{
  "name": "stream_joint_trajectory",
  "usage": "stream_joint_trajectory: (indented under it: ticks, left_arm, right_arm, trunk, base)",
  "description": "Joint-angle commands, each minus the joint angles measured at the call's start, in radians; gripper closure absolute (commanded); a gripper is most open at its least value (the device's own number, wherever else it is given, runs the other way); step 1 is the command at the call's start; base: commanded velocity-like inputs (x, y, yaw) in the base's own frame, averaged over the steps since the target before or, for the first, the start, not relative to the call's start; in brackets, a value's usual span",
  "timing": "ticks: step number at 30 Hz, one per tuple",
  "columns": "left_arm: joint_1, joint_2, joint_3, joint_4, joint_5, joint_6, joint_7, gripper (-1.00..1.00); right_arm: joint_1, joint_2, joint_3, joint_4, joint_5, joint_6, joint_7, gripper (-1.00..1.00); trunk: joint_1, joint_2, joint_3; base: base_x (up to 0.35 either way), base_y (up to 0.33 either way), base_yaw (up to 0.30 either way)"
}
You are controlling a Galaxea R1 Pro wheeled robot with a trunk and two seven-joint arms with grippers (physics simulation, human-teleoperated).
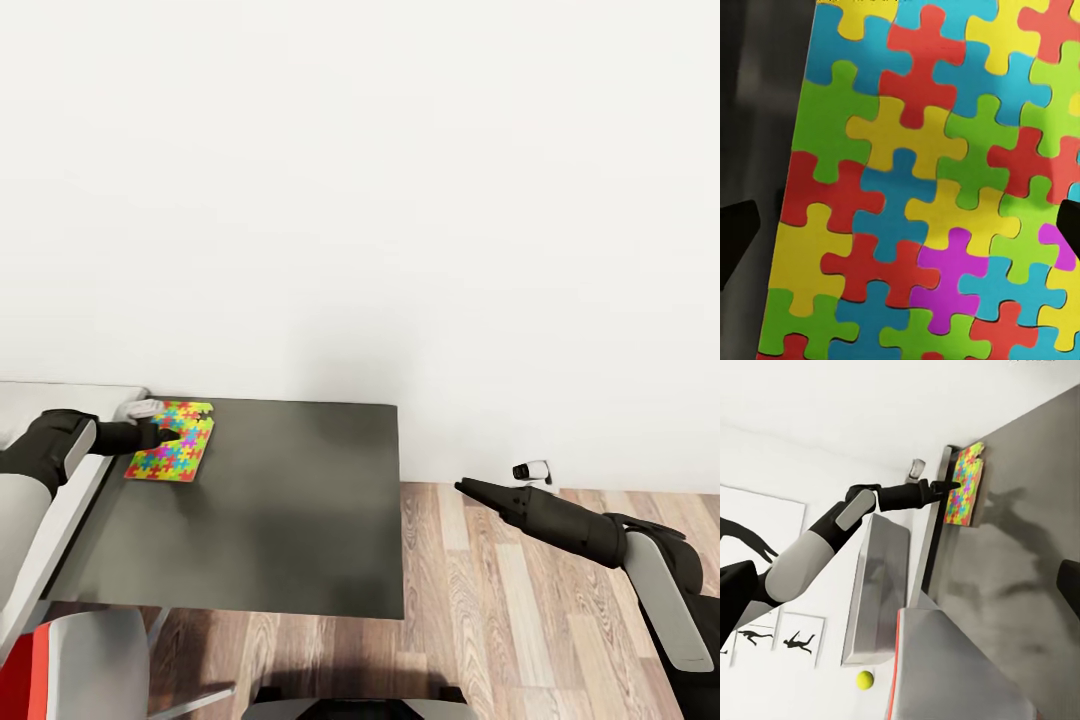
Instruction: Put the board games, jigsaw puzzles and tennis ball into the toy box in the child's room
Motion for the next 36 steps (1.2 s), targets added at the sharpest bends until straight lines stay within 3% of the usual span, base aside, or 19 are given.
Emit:
stream_joint_trajectory:
  ticks: [1, 36]
  left_arm:
    - [0.001, -0.003, 0.006, 0.006, -0.002, 0.006, -0.005, -1.00]
    - [0.001, -0.007, 0.007, 0.006, -0.002, 0.001, -0.002, -1.00]
  right_arm:
    - [-0.001, 0.000, -0.001, 0.000, 0.003, 0.003, 0.005, -1.00]
    - [-0.001, 0.000, -0.001, 0.000, 0.003, 0.003, 0.005, -1.00]
  trunk:
    - [0.001, -0.001, -0.002]
    - [0.001, -0.001, -0.002]
  base:
    - [0.000, -0.115, 0.000]
    - [-0.011, -0.077, 0.000]
